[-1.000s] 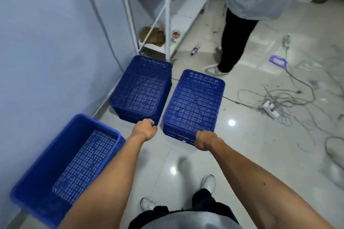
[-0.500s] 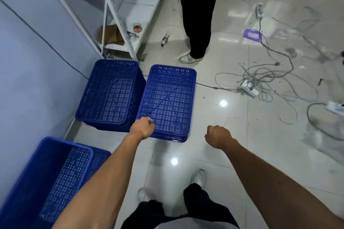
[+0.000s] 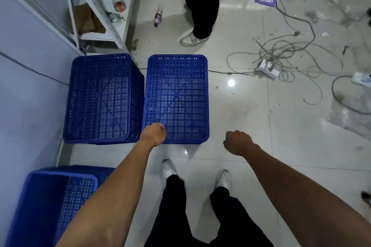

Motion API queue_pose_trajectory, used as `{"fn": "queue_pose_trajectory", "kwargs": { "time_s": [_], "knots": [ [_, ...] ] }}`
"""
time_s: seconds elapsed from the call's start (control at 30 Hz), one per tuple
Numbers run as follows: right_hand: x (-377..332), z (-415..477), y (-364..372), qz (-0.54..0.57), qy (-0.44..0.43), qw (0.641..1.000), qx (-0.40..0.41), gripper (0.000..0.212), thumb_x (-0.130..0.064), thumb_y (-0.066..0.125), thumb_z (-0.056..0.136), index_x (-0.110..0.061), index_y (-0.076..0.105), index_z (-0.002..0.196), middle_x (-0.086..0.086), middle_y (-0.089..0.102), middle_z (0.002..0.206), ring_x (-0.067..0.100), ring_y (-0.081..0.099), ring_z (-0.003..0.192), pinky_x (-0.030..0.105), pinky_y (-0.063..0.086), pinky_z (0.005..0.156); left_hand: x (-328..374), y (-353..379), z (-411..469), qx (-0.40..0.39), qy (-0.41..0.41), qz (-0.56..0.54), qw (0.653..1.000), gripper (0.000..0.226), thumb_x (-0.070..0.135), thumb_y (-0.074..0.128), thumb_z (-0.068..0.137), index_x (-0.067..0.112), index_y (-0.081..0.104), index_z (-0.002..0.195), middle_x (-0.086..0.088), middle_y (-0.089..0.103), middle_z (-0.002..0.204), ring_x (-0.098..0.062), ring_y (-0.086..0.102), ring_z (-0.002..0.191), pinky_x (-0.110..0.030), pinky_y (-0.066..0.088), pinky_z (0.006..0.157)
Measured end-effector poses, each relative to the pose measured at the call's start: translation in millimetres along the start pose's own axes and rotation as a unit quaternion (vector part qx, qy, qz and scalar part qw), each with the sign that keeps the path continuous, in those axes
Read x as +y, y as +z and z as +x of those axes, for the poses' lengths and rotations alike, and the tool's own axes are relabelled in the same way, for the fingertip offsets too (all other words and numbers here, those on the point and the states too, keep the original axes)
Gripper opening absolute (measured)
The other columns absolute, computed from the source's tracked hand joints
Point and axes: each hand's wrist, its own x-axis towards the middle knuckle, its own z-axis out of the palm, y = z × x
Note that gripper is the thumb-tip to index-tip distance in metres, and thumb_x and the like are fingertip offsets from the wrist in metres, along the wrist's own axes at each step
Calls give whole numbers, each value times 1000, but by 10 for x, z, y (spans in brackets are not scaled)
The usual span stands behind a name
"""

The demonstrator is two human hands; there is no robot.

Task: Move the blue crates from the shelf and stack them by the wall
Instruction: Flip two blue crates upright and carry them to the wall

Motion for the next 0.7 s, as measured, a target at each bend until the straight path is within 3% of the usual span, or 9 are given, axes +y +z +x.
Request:
{"fn": "queue_pose_trajectory", "kwargs": {
  "time_s": [0.07, 0.13, 0.2, 0.3, 0.47, 0.6, 0.7],
  "knots": [
    [-128, 282, 63, 16, 19, 1000, -13, 31, -27, 44, 96, -5, 57, 113, 13, 63, 117, 31, 60, 104, 30, 44, 83, -116, -55, 326, -6, 4, -4, 1000, 27, 23, 41, 99, 14, 66, 95, -8, 68, 87, -27, 62, 76, -36, 50, 78],
    [-274, 608, 136, 26, 27, 999, -31, 32, -28, 43, 97, -6, 57, 115, 12, 61, 119, 29, 59, 106, 30, 43, 81, -263, -83, 633, -10, 0, -12, 1000, 31, 26, 41, 100, 15, 62, 119, -7, 69, 98, -24, 62, 75, -32, 46, 69],
    [-396, 910, 210, 38, 32, 998, -48, 34, -30, 42, 98, -8, 56, 119, 11, 60, 123, 28, 58, 108, 30, 44, 84, -414, -69, 887, -25, -9, -2, 1000, 36, 29, 41, 101, 17, 56, 131, -8, 68, 109, -24, 63, 81, -32, 48, 70],
    [-537, 1447, 426, 47, 36, 996, -67, 35, -33, 42, 97, -11, 56, 120, 10, 61, 123, 28, 59, 108, 32, 44, 83, -650, 49, 1333, -58, -35, 3, 998, 46, 33, 41, 102, 18, 40, 145, -8, 67, 105, -24, 64, 83, -34, 49, 70],
    [-480, 2260, 921, 75, 67, 994, -48, 35, -36, 43, 94, -11, 52, 117, 10, 63, 119, 28, 62, 102, 36, 50, 84, -915, 373, 2157, -26, -68, -4, 997, 56, 35, 44, 100, 17, 29, 152, -11, 62, 122, -25, 65, 91, -36, 51, 74],
    [-343, 2761, 1246, 136, 105, 985, 3, 38, -40, 42, 97, -10, 45, 120, 11, 60, 119, 30, 63, 98, 41, 53, 82, -1102, 674, 2717, -12, -94, 40, 995, 61, 36, 44, 102, 13, 21, 153, -15, 31, 154, -35, 54, 121, -43, 48, 93],
    [-300, 3058, 1444, 166, 101, 979, 55, 42, -40, 40, 100, -10, 40, 129, 12, 54, 128, 33, 61, 105, 43, 51, 83, -1258, 883, 3027, 26, -116, 49, 992, 65, 38, 45, 101, 7, 18, 152, -18, 22, 156, -39, 44, 131, -48, 45, 101]
  ]
}}
